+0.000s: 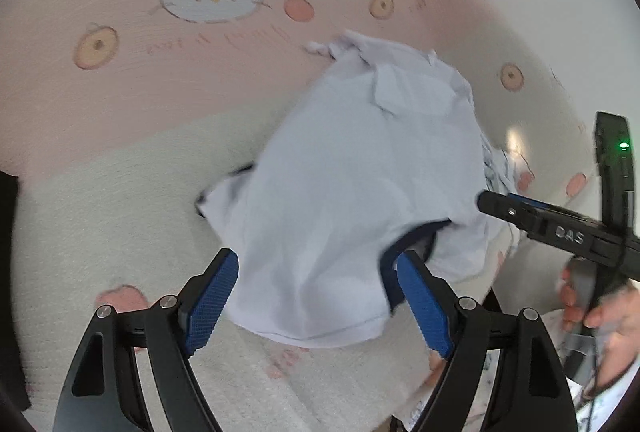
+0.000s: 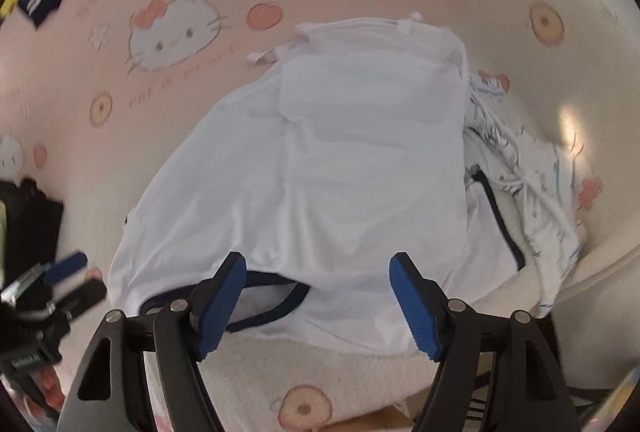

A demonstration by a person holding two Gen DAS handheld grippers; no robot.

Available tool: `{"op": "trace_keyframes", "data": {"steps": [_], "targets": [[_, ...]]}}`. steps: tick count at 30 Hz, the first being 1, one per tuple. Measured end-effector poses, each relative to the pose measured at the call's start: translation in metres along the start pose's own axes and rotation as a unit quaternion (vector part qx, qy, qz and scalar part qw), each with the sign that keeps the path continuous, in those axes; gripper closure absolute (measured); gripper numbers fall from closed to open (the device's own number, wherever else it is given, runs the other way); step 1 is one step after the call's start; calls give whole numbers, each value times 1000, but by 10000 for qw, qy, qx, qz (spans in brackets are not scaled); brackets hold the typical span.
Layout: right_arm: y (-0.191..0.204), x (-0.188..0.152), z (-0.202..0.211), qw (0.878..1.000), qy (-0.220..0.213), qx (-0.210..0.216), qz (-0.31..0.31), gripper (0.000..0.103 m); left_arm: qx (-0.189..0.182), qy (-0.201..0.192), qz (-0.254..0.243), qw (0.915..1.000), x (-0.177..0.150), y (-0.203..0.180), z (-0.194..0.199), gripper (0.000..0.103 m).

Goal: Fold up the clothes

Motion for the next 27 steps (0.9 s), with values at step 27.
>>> {"op": "trace_keyframes", "data": {"steps": [27], "targets": [[-83,85,-62,9816,379,162,-1863,28,-199,595,380,9973,90,46,-107,22]]}}
Point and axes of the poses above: each gripper's, at about its wrist camera, not at the fingertips, and z roughly against the way its jaws point, y to its left, x to its top, the point moved 1 cm from there along -z, roughly the way its jaws point, and after that the axes turned 11 degrees about -z, right-handed, at the moved point
